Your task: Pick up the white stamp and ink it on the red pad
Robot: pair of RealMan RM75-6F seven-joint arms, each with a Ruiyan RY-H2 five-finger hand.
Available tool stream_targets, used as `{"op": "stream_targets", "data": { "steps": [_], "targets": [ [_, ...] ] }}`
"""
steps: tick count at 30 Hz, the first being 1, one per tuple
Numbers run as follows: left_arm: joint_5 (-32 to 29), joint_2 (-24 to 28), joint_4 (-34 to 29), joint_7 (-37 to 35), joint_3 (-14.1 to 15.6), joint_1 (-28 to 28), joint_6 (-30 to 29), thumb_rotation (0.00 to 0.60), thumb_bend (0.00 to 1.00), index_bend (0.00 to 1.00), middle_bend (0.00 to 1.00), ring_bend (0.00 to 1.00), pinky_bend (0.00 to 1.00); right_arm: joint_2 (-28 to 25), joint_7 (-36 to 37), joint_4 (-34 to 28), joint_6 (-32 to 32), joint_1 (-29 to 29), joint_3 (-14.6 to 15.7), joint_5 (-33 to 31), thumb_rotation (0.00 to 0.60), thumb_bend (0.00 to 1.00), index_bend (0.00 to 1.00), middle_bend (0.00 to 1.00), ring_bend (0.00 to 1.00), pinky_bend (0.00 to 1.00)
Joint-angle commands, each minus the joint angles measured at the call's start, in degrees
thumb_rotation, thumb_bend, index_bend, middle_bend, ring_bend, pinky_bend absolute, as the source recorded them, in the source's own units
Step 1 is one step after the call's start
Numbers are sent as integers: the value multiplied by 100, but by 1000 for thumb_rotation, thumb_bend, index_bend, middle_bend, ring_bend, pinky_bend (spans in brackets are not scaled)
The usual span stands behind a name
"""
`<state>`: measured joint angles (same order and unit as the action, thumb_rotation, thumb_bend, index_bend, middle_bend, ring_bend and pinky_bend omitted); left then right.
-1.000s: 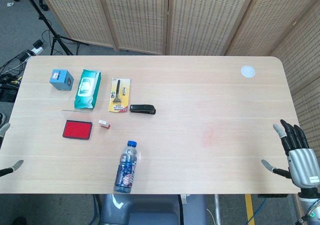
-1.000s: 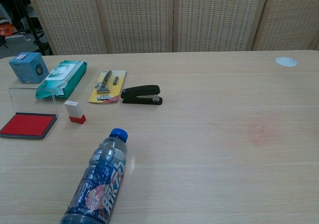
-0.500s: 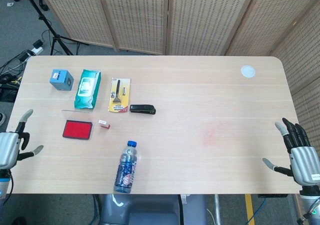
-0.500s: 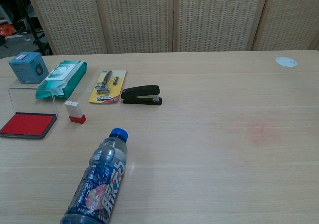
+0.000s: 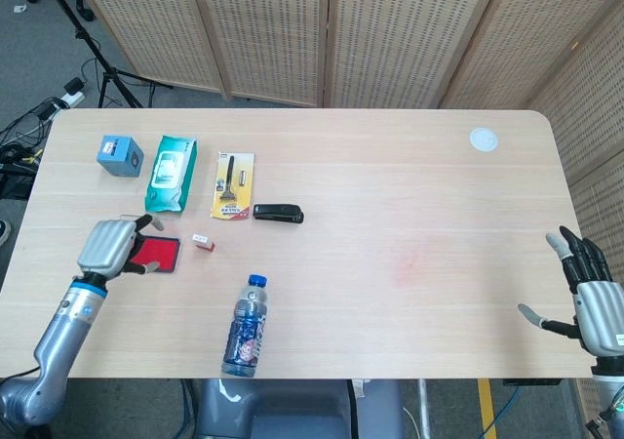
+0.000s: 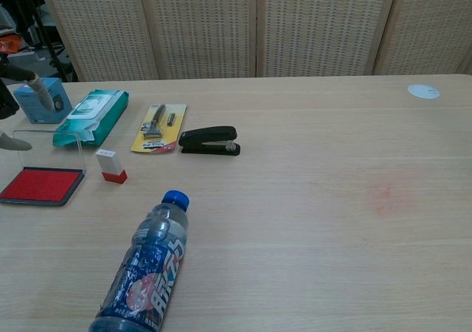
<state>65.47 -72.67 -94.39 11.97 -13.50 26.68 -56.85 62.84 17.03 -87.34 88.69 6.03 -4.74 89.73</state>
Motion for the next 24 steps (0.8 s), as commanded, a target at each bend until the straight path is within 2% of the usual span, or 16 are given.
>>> {"op": "stream_targets", "data": {
  "steps": [1,5,15,24],
  "targets": [
    [-343,-270,169,371,-135,331,205,600,184,421,984,1000,958,-27,115,26,-34,9,-22,-48,600,0,0,0,0,0],
    [-678,-533,357,686,-167,580,286,600,243,431,985,1000,958,-43,211,58,-79,22,-32,-81,600,0,0,0,0,0],
    [-1304,-1104,903,1160,-100,959,299,600,261,492,985,1000,958,-79,497,146,-195,51,-76,-201,600,0,0,0,0,0],
    [-1389,-1425,1388,1099,1,1070,293,600,259,492,985,1000,958,-102,635,179,-233,63,-85,-214,600,0,0,0,0,0]
  ]
}}
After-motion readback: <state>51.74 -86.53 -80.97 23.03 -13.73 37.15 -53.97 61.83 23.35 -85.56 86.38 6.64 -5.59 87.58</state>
